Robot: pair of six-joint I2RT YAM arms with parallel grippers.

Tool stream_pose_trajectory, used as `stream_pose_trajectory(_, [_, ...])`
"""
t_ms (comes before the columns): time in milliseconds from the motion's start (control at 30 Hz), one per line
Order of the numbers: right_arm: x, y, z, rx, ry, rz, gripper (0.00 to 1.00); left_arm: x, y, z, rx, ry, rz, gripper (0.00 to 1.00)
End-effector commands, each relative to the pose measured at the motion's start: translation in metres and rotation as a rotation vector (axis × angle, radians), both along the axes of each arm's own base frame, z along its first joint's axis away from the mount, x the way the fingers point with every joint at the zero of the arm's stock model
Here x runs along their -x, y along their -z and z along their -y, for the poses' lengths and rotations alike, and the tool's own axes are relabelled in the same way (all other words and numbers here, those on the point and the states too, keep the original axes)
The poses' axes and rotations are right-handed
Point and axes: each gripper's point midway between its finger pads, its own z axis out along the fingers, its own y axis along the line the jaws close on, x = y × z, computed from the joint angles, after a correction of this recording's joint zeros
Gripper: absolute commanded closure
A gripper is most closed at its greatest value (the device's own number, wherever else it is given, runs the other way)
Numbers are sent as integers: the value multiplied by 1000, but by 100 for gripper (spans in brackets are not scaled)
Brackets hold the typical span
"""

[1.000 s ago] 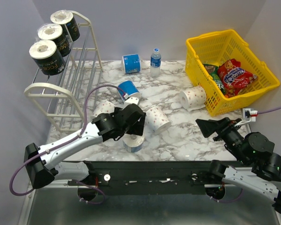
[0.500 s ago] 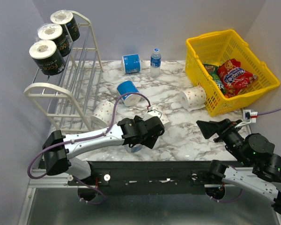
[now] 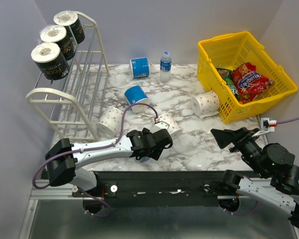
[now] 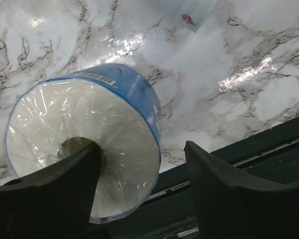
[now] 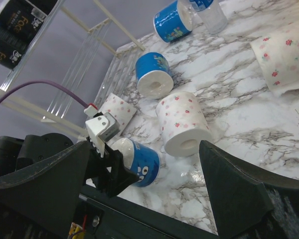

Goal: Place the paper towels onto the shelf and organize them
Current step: Pick up the paper towel from the center of the board.

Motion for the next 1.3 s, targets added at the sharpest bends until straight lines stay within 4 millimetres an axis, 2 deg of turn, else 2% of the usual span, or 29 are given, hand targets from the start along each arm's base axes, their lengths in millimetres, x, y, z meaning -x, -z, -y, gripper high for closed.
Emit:
stream_pose_trajectory(0, [-2, 3, 2, 24, 16, -2, 0, -7, -5, -2, 12, -31, 50, 28])
stream_pose_trajectory(100, [-3, 2, 0, 25, 10, -3, 0, -12, -7, -5, -12, -49, 74, 34])
stream_pose_trajectory(200, [-3, 2, 0, 24, 13, 0, 0, -15, -10, -8, -32, -54, 100, 45])
stream_pose_trajectory(300, [-3, 2, 1, 24, 16, 0, 0, -22, -19, -11, -73, -56, 138, 50])
stream_pose_trajectory(333, [-3, 1, 1, 20, 17, 2, 0, -26, -27, -6, -76, -47, 156, 54])
stream_pose_trajectory(400, [-3, 1, 0, 18, 14, 1, 0, -36, -41, -10, -121, -48, 209, 58])
stream_pose_trajectory(433, [-2, 0, -1, 18, 8, 3, 0, -44, -57, -3, -115, -51, 245, 60])
stream_pose_trajectory(467, [-3, 0, -1, 17, 10, 2, 0, -49, -66, -6, -156, -28, 272, 63])
stream_pose_trajectory(533, [-3, 1, -2, 19, 5, -1, 0, -65, -92, 1, -170, -33, 331, 68])
stream_pose_trajectory(567, [-2, 1, -2, 17, 1, -4, 0, -73, -100, -4, -201, -29, 341, 68])
stream_pose_trajectory(633, [-1, 3, -3, 16, -2, -7, 0, -90, -123, 0, -199, -41, 389, 68])
stream_pose_trajectory(767, [-2, 4, -2, 12, 4, -7, 0, -133, -157, -10, -208, -92, 476, 68])
stream_pose_trajectory(800, [-2, 4, -2, 16, 6, -8, 0, -149, -164, -22, -215, -130, 491, 68])
stream_pose_trajectory(867, [-3, 2, -2, 23, 5, -1, 0, -172, -184, -28, -231, -148, 550, 68])
stream_pose_trajectory(1000, [-4, -1, -3, 40, 5, 7, 0, -221, -208, -55, -288, -215, 618, 68])
stream_pose_trajectory(1033, [-5, -1, -3, 50, 8, 7, 0, -238, -212, -70, -314, -252, 625, 68])
stream_pose_trajectory(1133, [-7, -2, -4, 69, 12, 13, 0, -269, -225, -86, -347, -283, 659, 68])
stream_pose_trajectory(1167, [-9, -3, -4, 78, 18, 17, 0, -280, -231, -99, -377, -300, 672, 68])
stream_pose_trajectory(1267, [-13, -2, -3, 100, 36, 27, 0, -302, -240, -112, -418, -335, 704, 68])
